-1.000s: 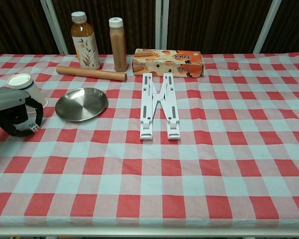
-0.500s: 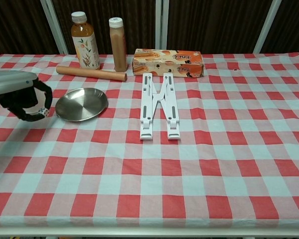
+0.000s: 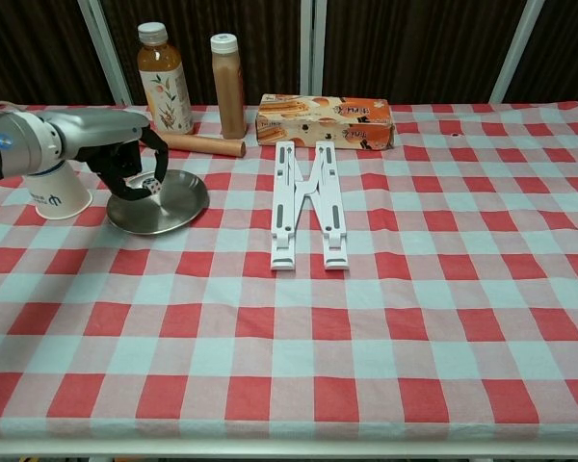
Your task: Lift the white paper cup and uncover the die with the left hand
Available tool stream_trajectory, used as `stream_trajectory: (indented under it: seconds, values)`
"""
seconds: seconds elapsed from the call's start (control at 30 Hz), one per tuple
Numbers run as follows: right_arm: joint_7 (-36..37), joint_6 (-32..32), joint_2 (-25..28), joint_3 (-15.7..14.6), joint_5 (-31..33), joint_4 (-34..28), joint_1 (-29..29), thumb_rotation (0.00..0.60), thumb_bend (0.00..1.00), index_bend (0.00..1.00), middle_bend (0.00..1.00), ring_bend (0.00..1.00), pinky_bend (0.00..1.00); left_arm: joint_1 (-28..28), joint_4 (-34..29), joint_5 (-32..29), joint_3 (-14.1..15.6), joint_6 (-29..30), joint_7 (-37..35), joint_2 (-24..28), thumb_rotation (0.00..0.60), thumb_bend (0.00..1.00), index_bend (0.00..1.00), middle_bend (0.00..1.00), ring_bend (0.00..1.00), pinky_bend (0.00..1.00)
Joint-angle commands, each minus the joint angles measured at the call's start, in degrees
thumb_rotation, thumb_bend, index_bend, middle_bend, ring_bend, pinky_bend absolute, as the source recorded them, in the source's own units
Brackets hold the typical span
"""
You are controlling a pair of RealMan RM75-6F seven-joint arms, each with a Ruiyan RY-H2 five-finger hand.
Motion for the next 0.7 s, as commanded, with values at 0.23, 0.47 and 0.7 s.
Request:
stream_trajectory:
  seconds: [0.23,0.47,0.7]
  values:
    - [0.7,0.0,-0.1,0.0,-0.6,0.2,0.1,0.600,0.16,0.15,0.35,0.17,0.25,1.4,-6.8,-4.2,1.4,6.4,6.7,3.2,0.600,0.24,0.24,0.81,0.83,0.97]
    - [0.8,0.6,0.4,0.0,-0.9,0.1,-0.1,0.600,0.16,0.15,0.35,0.17,0.25,12.2,-15.6,1.1,1.9,23.0,-3.1,9.9,0.600,0.20,0.25,0.67,0.67,0.91]
    - [0.5,1.6,1.0,0.2,-1.8,-0.4,-0.2,0.600,0.16,0.15,0.35,0.17,0.26,19.8,-10.8,4.0,3.2,27.6,-19.7,10.0,0.600,0.19,0.25,0.38,0.34,0.57]
